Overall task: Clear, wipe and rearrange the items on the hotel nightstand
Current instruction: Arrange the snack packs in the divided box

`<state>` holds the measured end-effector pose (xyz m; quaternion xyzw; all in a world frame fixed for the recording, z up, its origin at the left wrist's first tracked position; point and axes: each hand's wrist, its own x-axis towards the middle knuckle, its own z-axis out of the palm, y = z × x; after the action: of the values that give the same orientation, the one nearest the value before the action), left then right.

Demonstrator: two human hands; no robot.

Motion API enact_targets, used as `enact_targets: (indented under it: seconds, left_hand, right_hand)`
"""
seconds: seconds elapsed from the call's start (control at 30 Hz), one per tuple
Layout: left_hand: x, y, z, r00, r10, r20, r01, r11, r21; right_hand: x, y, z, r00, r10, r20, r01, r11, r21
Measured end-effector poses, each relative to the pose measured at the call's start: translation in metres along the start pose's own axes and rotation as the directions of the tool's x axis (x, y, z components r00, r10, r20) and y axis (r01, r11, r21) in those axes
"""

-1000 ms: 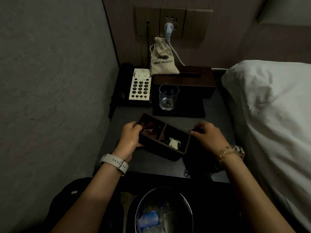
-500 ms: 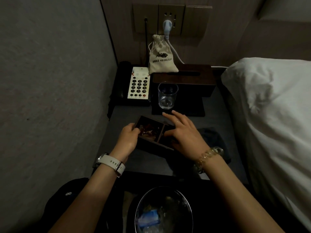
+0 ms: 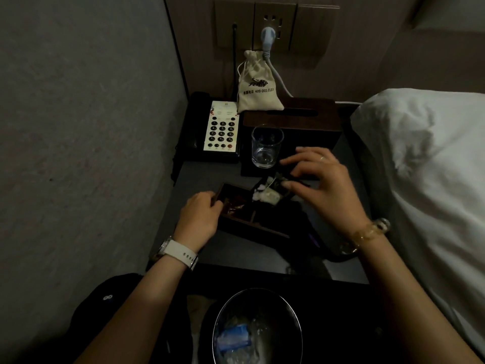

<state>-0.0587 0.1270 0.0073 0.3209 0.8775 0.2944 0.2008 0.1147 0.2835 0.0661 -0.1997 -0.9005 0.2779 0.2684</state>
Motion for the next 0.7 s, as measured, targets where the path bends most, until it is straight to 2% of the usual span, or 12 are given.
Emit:
enact_targets:
  seconds: [0.1, 0.27, 0.47, 0.6, 0.7]
  left_hand:
    - [-0.003, 0.003, -0.003, 0.999, 0.017, -0.042, -0.016, 1.000, 0.022]
    - [-0.008, 0.008, -0.001, 0.993, 0.041, -0.107, -0.033, 0.996, 0.079]
    - [-0.006, 0.009, 0.001, 0.997, 0.021, -0.075, -0.016, 0.997, 0.078]
    - [-0.005, 0.008, 0.001, 0.997, 0.030, -0.070, -0.020, 0.991, 0.134]
    - [-0.005, 0.010, 0.003, 0.985, 0.116, -0.126, -0.097, 0.985, 0.145]
  right_hand:
    - [-0.004, -0.001, -0.007, 0.992, 0.072, -0.107, -0.064, 0.995, 0.076]
    - [-0.006, 0.005, 0.002, 0.998, 0.057, -0.004, -0.056, 0.974, -0.221]
    - [-0.005, 0.011, 0.009, 0.984, 0.141, 0.107, -0.100, 0.942, -0.320]
    - [-0.004, 0.012, 0.009, 0.997, 0.064, 0.035, -0.044, 0.916, -0.399]
    - [-0.006, 0.014, 0.009, 0.996, 0.034, 0.082, 0.010, 0.872, -0.490]
